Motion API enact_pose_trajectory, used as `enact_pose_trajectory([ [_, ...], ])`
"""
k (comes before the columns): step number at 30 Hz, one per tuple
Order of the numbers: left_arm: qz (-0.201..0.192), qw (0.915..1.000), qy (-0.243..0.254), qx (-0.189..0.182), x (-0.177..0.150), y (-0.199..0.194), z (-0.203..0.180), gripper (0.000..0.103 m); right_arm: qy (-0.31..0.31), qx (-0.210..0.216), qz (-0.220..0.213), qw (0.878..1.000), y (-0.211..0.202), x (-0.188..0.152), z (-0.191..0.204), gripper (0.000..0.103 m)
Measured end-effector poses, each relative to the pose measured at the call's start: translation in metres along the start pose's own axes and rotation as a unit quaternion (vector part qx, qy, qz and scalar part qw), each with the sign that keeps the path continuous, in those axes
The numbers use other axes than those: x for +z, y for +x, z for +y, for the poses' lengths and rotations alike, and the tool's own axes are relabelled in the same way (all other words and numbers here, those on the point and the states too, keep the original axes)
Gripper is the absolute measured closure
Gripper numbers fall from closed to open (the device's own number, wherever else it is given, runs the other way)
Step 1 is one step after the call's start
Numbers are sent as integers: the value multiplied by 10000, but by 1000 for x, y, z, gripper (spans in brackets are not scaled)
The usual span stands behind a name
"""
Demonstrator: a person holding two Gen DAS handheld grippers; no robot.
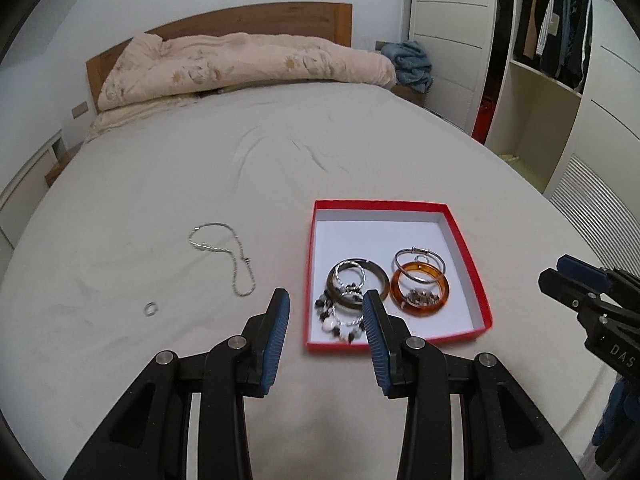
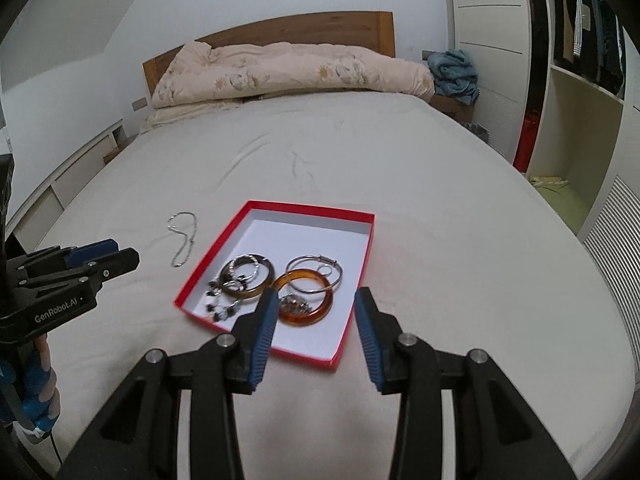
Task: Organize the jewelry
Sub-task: 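Withdraw both tools from the box toward the last ring and necklace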
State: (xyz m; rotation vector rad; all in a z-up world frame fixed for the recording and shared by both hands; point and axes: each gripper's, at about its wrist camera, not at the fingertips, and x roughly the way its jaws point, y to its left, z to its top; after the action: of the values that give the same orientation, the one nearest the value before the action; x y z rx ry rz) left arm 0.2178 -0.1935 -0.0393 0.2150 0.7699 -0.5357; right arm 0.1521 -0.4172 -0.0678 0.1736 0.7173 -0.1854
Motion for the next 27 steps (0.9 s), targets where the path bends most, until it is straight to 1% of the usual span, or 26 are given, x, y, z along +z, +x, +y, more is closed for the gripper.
enact_pose_trajectory([
  [7,-219,9997,-34,105,-20,-58,6,64,34,87,-168,9998,-48,-9,18,65],
  [11,-330,9993,15,192,-32,-86,7,60,-24,143,-257,9996,-74,-16,32,65],
  [15,-470,9984,65,293,-46,-119,9,60,-47,205,-349,9992,-99,-25,45,65],
  [27,-845,9946,34,599,-73,-192,19,59,-144,338,-643,9973,-156,-43,71,65],
])
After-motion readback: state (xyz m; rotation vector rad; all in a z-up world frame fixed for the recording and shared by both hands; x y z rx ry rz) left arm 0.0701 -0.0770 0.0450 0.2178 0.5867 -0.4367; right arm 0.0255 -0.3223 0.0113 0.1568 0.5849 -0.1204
